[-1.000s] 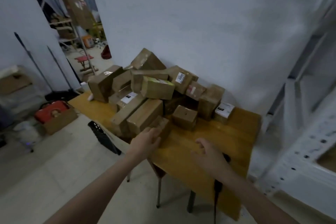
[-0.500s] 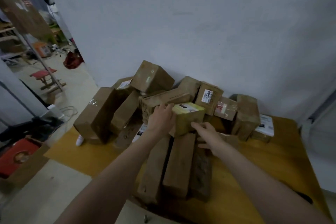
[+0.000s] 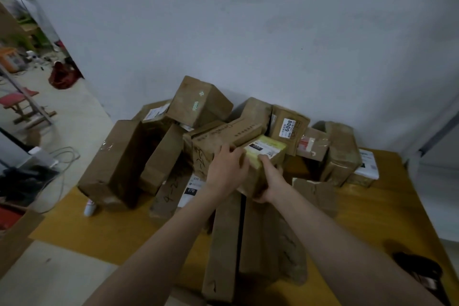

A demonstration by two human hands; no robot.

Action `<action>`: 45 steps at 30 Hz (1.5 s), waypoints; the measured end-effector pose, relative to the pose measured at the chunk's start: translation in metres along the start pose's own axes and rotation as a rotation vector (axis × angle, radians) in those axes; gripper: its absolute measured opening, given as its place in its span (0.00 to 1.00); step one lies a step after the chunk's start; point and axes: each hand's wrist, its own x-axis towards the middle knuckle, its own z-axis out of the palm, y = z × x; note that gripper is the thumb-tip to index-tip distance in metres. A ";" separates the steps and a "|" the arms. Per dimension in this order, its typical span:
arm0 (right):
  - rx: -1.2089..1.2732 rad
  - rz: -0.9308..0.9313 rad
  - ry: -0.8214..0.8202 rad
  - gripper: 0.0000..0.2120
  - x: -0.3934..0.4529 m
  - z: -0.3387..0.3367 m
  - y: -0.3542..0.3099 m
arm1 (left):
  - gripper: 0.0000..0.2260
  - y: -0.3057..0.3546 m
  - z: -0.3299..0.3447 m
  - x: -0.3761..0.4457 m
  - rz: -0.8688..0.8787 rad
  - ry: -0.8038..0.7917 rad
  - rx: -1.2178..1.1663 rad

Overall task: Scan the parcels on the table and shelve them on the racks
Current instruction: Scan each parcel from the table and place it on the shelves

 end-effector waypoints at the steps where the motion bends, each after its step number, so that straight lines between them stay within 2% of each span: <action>1: 0.006 -0.023 0.005 0.36 -0.001 -0.002 0.000 | 0.14 0.000 -0.001 -0.001 0.001 0.001 -0.007; 9: 0.011 -0.241 -0.158 0.24 -0.026 -0.061 0.011 | 0.19 0.009 -0.007 -0.014 0.071 -0.003 -0.052; 15: -0.081 -0.463 -0.230 0.30 -0.054 -0.140 0.013 | 0.27 0.052 0.012 -0.032 0.079 -0.213 -0.182; 19: -0.091 -0.539 -0.250 0.31 -0.074 -0.196 0.011 | 0.35 0.098 0.033 -0.054 0.054 -0.290 -0.298; 21: -0.088 -0.551 -0.258 0.35 -0.083 -0.224 0.010 | 0.39 0.121 0.045 -0.065 0.028 -0.339 -0.396; 23: -0.077 -0.551 -0.268 0.43 -0.091 -0.254 0.011 | 0.36 0.148 0.055 -0.076 -0.010 -0.391 -0.575; 25: -0.058 -0.561 -0.276 0.47 -0.098 -0.284 0.011 | 0.29 0.180 0.062 -0.089 -0.028 -0.441 -0.726; 27: -0.056 -0.579 -0.279 0.43 -0.107 -0.314 0.010 | 0.27 0.210 0.072 -0.101 -0.055 -0.493 -0.820; 29: -0.061 -0.594 -0.261 0.33 -0.116 -0.342 0.008 | 0.25 0.235 0.086 -0.114 -0.104 -0.532 -0.926; 33: -0.114 -0.585 -0.246 0.27 -0.120 -0.394 0.006 | 0.30 0.269 0.116 -0.132 -0.172 -0.568 -1.064; 36: -0.239 -0.562 -0.269 0.23 -0.121 -0.423 0.001 | 0.28 0.288 0.129 -0.145 -0.203 -0.540 -1.090; 38: -0.301 -0.529 -0.191 0.27 -0.113 -0.441 0.000 | 0.28 0.294 0.136 -0.153 -0.227 -0.501 -1.107; 40: -0.417 -0.486 -0.023 0.31 -0.093 -0.460 0.005 | 0.30 0.297 0.141 -0.162 -0.248 -0.457 -1.104; 42: -0.529 -0.362 0.098 0.29 -0.071 -0.473 0.017 | 0.31 0.297 0.145 -0.170 -0.277 -0.426 -1.093; 45: -0.599 -0.195 0.082 0.25 -0.052 -0.472 0.033 | 0.29 0.291 0.148 -0.183 -0.318 -0.396 -1.054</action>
